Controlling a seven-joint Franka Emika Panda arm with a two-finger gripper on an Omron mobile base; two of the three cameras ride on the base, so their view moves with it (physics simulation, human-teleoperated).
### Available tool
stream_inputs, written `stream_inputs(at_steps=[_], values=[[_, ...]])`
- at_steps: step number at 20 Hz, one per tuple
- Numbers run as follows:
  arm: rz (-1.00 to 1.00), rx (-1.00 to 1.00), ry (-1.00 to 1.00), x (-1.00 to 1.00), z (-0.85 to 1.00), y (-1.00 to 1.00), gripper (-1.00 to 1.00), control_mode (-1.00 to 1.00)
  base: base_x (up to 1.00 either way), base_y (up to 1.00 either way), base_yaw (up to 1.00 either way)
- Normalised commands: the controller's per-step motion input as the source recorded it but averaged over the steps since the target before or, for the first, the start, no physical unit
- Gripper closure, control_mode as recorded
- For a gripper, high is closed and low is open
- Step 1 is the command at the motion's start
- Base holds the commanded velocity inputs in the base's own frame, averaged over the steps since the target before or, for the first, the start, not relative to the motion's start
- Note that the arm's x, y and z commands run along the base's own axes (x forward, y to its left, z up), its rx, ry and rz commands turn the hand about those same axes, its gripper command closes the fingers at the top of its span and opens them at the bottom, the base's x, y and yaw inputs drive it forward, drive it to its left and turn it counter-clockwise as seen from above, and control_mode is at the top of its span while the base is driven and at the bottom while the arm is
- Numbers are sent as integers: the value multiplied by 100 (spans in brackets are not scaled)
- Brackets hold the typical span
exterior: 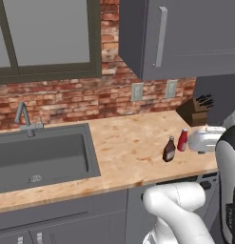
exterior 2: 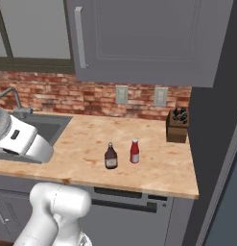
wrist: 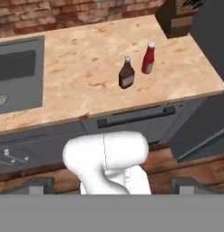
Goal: Place the ketchup and ketchup from the counter to the top shelf of the fridge. If the existing items in the fridge are on the top shelf, move them to other shelves.
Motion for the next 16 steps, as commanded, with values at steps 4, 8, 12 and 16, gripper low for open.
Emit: stream_inputs(at_steps=[4,8,12,16], values=[[-25,22,6,36,-30,-3,-100,-100,0,0,0],[-22,3,0,53,-43,0,-100,-100,0,0,0],[-23,-2,0,58,-46,8,-100,-100,0,0,0],[-27,-7,-1,62,-41,30,-100,-100,0,0,0]])
